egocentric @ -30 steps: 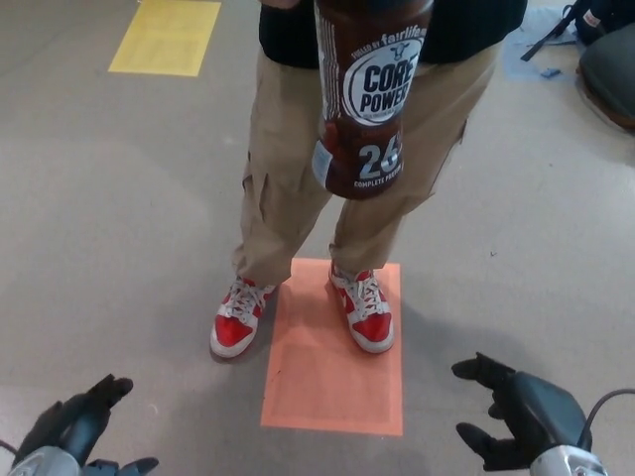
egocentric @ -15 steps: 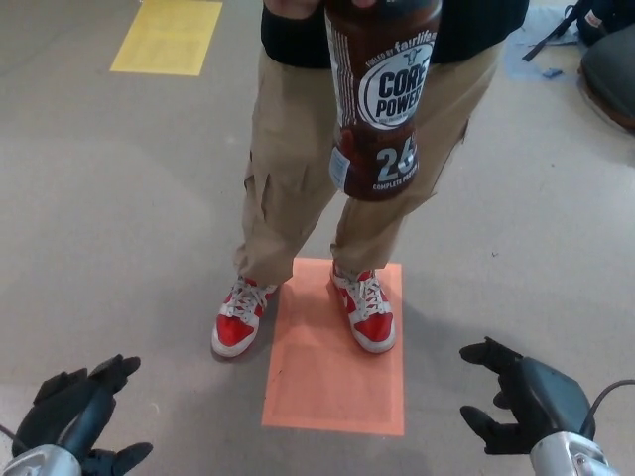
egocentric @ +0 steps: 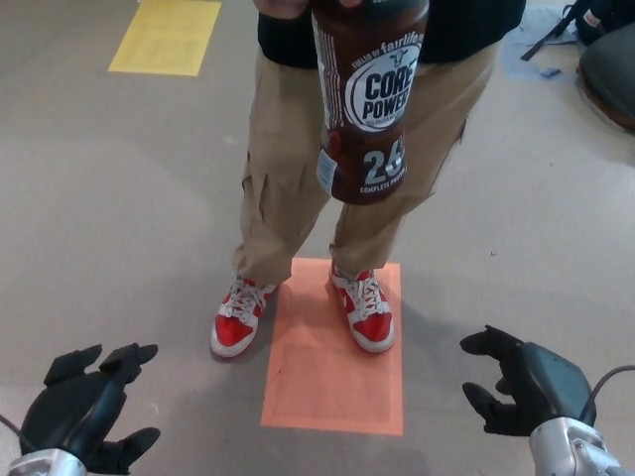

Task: The robot recieved a bottle of protein shake from a person using its left hand and then shake the protein up and down 2 two times and hand it back to the person

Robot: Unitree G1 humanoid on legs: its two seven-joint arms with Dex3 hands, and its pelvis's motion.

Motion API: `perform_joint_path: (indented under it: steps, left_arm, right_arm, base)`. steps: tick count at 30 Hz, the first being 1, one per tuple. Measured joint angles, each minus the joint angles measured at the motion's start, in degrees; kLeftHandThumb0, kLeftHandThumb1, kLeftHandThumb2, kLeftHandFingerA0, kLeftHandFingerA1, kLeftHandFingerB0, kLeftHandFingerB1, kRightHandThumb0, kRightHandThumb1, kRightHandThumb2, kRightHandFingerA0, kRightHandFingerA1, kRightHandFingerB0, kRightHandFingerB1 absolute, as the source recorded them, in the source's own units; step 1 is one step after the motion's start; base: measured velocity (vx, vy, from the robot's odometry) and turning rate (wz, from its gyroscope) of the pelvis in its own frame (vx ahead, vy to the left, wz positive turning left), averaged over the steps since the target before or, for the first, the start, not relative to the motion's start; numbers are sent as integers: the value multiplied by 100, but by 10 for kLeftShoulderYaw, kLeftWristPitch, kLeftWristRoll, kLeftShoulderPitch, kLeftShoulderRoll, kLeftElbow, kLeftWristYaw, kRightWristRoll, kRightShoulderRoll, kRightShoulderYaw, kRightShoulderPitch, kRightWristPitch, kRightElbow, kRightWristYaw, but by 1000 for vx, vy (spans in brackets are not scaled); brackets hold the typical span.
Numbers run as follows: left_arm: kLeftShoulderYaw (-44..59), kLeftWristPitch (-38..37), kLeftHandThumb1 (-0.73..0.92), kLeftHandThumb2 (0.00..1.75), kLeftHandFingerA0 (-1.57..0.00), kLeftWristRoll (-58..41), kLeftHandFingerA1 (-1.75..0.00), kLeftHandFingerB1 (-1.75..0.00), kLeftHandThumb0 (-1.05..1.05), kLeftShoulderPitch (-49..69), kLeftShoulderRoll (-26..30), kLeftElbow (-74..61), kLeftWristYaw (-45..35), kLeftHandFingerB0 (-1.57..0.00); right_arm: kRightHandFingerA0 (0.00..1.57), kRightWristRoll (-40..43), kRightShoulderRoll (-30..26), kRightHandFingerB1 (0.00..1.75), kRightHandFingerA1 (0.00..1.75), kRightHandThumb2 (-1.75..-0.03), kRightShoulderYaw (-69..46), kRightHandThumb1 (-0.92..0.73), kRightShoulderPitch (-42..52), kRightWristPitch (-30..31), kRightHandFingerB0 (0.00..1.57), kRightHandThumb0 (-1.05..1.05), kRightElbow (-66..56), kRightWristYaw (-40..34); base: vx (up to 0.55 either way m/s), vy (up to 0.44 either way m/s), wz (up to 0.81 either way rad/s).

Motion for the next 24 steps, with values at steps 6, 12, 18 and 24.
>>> perform_joint_path:
  steps: [6, 12, 18, 24]
  left_arm:
    - [27, -5, 62, 59, -45, 9, -37, -27, -39, -6, -9, 5, 13, -13]
    - [62, -16, 59, 61, -34, 10, -37, -20, -36, -14, -14, 10, 13, -8]
    - [101, -31, 57, 57, -30, 3, -33, -25, -37, -20, -18, 14, -17, -4]
    - [153, -33, 60, 58, -32, -18, -33, -25, -43, -28, -35, 18, -63, -3]
  right_arm:
    - [68, 0, -2, 50, 66, -65, 6, -84, -11, 6, 65, -56, 1, 0]
    - [70, 0, -5, 49, 62, -64, 10, -81, -23, 10, 65, -54, 1, -1]
    - [70, 0, -6, 51, 63, -64, 10, -80, -26, 14, 64, -54, 2, -1]
    - [72, 1, -7, 48, 57, -64, 10, -79, -28, 14, 63, -53, 2, -1]
  base:
    - [0, 0, 0]
    - [0, 0, 0]
    - [0, 0, 0]
    - [0, 0, 0]
